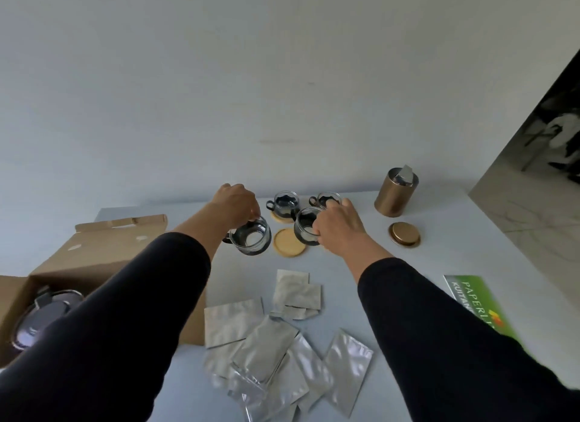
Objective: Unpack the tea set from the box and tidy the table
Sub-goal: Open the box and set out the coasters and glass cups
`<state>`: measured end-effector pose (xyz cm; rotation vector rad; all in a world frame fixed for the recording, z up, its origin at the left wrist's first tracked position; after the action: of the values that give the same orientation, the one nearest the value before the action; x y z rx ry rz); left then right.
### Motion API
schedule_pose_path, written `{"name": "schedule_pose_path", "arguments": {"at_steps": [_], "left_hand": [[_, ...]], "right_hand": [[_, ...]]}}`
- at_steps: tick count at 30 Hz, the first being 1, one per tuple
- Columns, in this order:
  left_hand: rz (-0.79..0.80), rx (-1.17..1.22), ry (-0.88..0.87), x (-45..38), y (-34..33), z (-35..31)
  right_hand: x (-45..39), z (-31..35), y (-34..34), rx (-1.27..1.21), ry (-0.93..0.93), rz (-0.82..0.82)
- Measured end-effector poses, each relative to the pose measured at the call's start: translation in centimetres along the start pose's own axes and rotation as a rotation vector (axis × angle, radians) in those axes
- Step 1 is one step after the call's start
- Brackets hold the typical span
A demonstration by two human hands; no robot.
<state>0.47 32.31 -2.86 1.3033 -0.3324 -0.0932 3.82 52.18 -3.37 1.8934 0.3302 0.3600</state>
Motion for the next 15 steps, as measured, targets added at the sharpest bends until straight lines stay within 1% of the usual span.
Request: {"name": "schedule_pose_path", "arguments": {"at_steps": [3, 8, 11, 15], "left_hand": [[0.021, -0.082, -0.031, -3.8, -0.8, -3.0], [0.075, -0.110, -0.050, -8.6, -2.3, -6.3], [0.116, -0.090, -0.037, -10.5, -3.4, -7.6], [0.133, -0.167, -0.050, -12.3, -4.6, -8.8]], "right_hand": [[-1.0, -3.3, -2.9, 0.006, -0.004, 0.057], [-3.0, -6.7, -7.3, -0.005, 0.016, 0.116], [-3.8, -7.4, -9.5, -0.015, 0.036, 0.109], [-4.5, -8.1, -12.0, -0.031, 0.058, 0.092]]}}
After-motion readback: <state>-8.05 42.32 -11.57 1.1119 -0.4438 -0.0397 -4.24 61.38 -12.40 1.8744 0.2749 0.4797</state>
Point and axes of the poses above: each hand's wrist, its own x-axis away from the middle knuckle, its own y-axis out of the back of the hand, z = x × y, the point moved 2 cm from there along -x, towards the middle knuckle, and after that the axes turned 1 degree about z, right-handed, at the moved point
